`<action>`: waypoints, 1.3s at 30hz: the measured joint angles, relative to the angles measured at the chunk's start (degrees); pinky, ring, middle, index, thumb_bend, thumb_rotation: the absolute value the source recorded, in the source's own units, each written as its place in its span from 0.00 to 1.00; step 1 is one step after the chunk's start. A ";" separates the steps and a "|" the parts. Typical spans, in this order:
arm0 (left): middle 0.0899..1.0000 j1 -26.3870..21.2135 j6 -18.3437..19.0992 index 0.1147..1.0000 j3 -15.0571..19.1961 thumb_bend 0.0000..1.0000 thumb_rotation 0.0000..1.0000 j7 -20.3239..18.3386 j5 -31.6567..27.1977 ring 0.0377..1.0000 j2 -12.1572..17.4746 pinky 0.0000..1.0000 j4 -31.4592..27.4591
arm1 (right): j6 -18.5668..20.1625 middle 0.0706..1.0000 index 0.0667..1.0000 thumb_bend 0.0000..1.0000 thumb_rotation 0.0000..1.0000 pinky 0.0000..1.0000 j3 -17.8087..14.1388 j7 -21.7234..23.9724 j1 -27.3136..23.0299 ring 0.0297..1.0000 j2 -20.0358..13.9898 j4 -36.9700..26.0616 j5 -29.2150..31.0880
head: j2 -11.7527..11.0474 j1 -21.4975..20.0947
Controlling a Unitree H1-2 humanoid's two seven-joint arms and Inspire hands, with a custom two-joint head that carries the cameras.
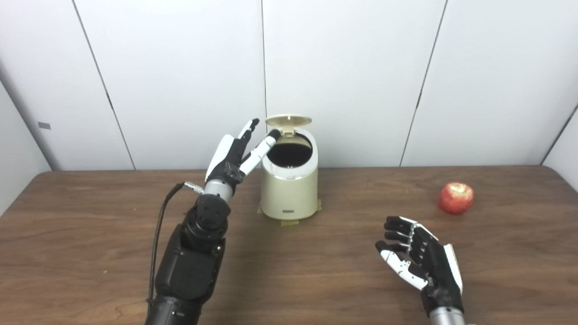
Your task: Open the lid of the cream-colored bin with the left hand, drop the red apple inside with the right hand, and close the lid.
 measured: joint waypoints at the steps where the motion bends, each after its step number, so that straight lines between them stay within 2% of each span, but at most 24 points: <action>1: 1.00 0.66 -1.12 1.00 0.04 0.65 1.00 0.18 -0.79 1.00 -0.31 1.00 -0.85 | 0.00 0.67 0.65 0.25 0.11 0.58 0.00 -0.01 0.00 0.67 0.00 0.01 0.00 | -0.26 -0.17; 6: 1.00 4.74 -6.53 1.00 0.65 0.59 1.00 2.14 -3.73 1.00 0.00 0.98 -4.63 | -0.01 0.67 0.65 0.24 0.08 0.58 -0.14 -0.02 -0.02 0.67 -0.06 0.07 -0.02 | -0.70 0.26; 7: 1.00 5.47 -7.84 1.00 1.16 0.50 1.00 2.20 -4.71 1.00 0.20 0.97 -4.96 | -0.01 0.67 0.65 0.25 0.08 0.58 -0.25 -0.04 -0.03 0.68 -0.06 0.10 -0.04 | -0.70 0.26; 10: 0.99 8.27 -11.43 0.98 4.39 0.34 1.00 2.32 -10.61 0.98 0.10 0.94 -6.36 | -0.01 0.68 0.65 0.25 0.07 0.58 -0.77 -0.15 -0.07 0.69 -0.02 0.12 0.16 | -0.79 0.52; 14: 0.94 12.10 -15.05 0.93 7.95 0.27 1.00 2.41 -16.70 0.93 0.31 0.91 -7.55 | -0.05 0.67 0.65 0.26 0.11 0.59 -1.13 0.03 -0.07 0.68 -0.05 -0.14 2.39 | -0.70 0.97; 15: 0.93 13.24 -15.05 0.92 8.76 0.26 0.98 2.32 -18.54 0.93 0.40 0.90 -8.71 | -0.08 0.68 0.66 0.27 0.14 0.59 -1.10 0.13 -0.07 0.68 -0.04 -0.47 2.73 | -0.70 0.97; 17: 0.92 15.52 -14.80 0.90 10.13 0.26 0.93 2.07 -22.35 0.91 0.41 0.85 -11.31 | -0.10 0.70 0.69 0.26 0.26 0.61 -0.42 0.85 -0.03 0.70 -0.56 -2.15 2.28 | -0.79 0.70; 19: 0.92 17.78 -14.39 0.89 10.87 0.28 0.93 1.73 -25.42 0.91 0.58 0.82 -13.94 | -0.26 0.74 0.75 0.28 0.34 0.61 1.79 2.72 -0.16 0.72 -3.68 -4.76 -1.44 | -0.97 0.53; 20: 0.92 18.79 -14.03 0.89 10.95 0.28 0.94 1.40 -26.79 0.91 0.84 0.83 -15.14 | -0.23 0.75 0.78 0.36 0.36 0.60 3.30 4.30 -0.46 0.72 -6.28 -6.12 -4.68 | -0.97 0.53; 22: 0.92 20.94 -13.12 0.90 11.04 0.28 0.94 0.76 -28.89 0.91 1.45 0.83 -17.70 | 0.77 0.79 0.81 0.57 0.32 0.62 5.26 7.40 -1.61 0.75 -11.61 -9.28 -11.41 | -0.97 0.53; 24: 0.93 23.44 -12.67 0.90 11.12 0.28 0.94 0.06 -30.04 0.92 2.13 0.84 -20.15 | 2.47 0.82 0.83 0.65 0.32 0.63 5.41 9.63 -3.89 0.77 -16.33 -12.23 -17.04 | -0.97 0.44; 27: 0.91 27.17 -12.47 0.87 11.06 0.28 0.88 -0.12 -30.59 0.90 2.46 0.83 -21.79 | 4.25 0.86 0.86 0.80 0.31 0.68 5.07 12.40 -7.91 0.81 -21.03 -13.10 -22.67 | -1.05 0.26; 29: 0.90 29.74 -12.49 0.87 10.87 0.28 0.88 -0.37 -30.72 0.89 2.45 0.84 -23.74 | 6.54 0.90 0.87 0.90 0.36 0.66 5.03 15.78 -10.14 0.83 -23.56 -13.60 -24.97 | -0.88 0.26; 31: 0.90 32.02 -12.48 0.87 10.86 0.27 0.89 -0.49 -31.46 0.90 2.47 0.84 -25.47 | 9.95 0.93 0.87 0.96 0.42 0.66 5.18 20.48 -12.94 0.86 -26.11 -13.74 -27.21 | -0.79 0.35; 32: 0.90 33.20 -12.48 0.88 10.86 0.27 0.90 -0.53 -31.99 0.90 2.47 0.84 -26.25 | 12.12 0.94 0.87 0.99 0.42 0.67 5.69 24.66 -15.22 0.87 -28.31 -13.79 -28.76 | -0.79 0.26; 35: 0.90 35.88 -12.50 0.88 10.70 0.26 0.91 -0.80 -33.09 0.90 2.54 0.84 -27.19 | 17.72 0.94 0.86 1.00 0.34 0.65 7.03 33.06 -21.49 0.88 -33.50 -13.99 -33.18 | -0.88 0.09; 37: 0.90 36.95 -12.54 0.88 10.56 0.26 0.91 -0.97 -33.20 0.90 2.80 0.85 -27.18 | 20.70 0.94 0.86 1.00 0.33 0.64 8.31 37.82 -25.81 0.87 -35.08 -14.01 -36.44 | -0.97 0.00; 39: 0.90 37.24 -12.72 0.88 10.47 0.26 0.88 -1.14 -33.23 0.90 3.03 0.85 -27.18 | 21.98 0.94 0.86 1.00 0.32 0.64 9.79 41.30 -28.71 0.88 -35.87 -13.78 -38.82 | -0.88 -0.09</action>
